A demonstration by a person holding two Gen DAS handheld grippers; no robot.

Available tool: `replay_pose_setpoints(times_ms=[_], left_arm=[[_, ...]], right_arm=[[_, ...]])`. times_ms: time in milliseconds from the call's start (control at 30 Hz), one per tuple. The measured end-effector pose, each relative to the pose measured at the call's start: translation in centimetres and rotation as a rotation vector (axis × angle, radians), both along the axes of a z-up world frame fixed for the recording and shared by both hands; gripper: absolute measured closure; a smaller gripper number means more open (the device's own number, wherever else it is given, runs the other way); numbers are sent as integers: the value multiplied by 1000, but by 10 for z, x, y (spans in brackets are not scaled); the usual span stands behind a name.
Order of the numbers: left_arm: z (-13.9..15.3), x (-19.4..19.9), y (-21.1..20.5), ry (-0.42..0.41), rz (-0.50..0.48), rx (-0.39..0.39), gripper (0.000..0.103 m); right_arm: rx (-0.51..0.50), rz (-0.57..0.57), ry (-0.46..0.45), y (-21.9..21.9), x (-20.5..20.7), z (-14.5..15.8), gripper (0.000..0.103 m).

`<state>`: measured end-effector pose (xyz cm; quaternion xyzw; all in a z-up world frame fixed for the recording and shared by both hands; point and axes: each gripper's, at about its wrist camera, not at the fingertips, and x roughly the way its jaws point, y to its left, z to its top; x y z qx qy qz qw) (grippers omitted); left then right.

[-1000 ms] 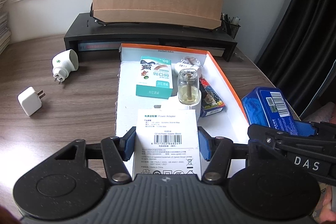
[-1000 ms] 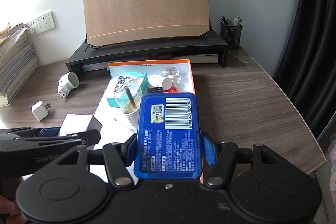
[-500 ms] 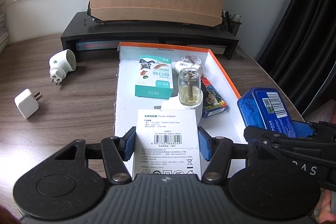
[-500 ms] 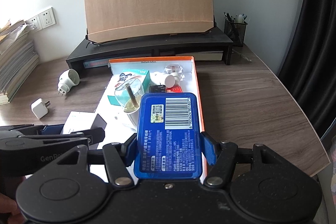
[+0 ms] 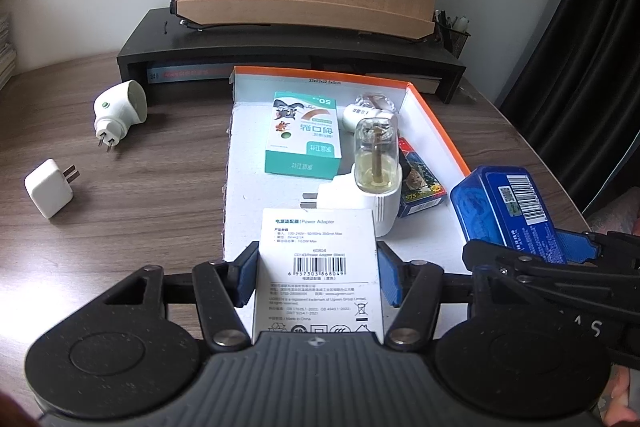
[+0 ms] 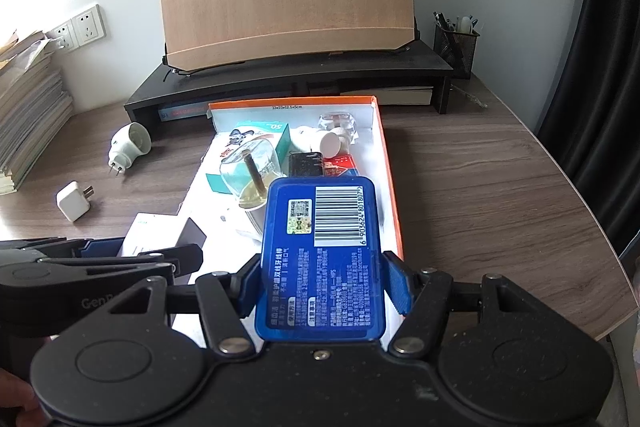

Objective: Organize rigid objects
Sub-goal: 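Carry the adapter box and blue tin over the orange-rimmed tray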

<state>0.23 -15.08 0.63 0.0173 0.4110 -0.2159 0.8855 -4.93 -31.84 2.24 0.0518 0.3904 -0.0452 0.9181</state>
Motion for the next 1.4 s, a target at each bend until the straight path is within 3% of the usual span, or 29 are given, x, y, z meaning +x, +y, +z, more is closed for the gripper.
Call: replay_pose_setpoints(times_ms=[1400], left_arm=[[-17,7,-5,52,7,13,44]], right_arm=[[-1,9,57,-8,9,-18,28]])
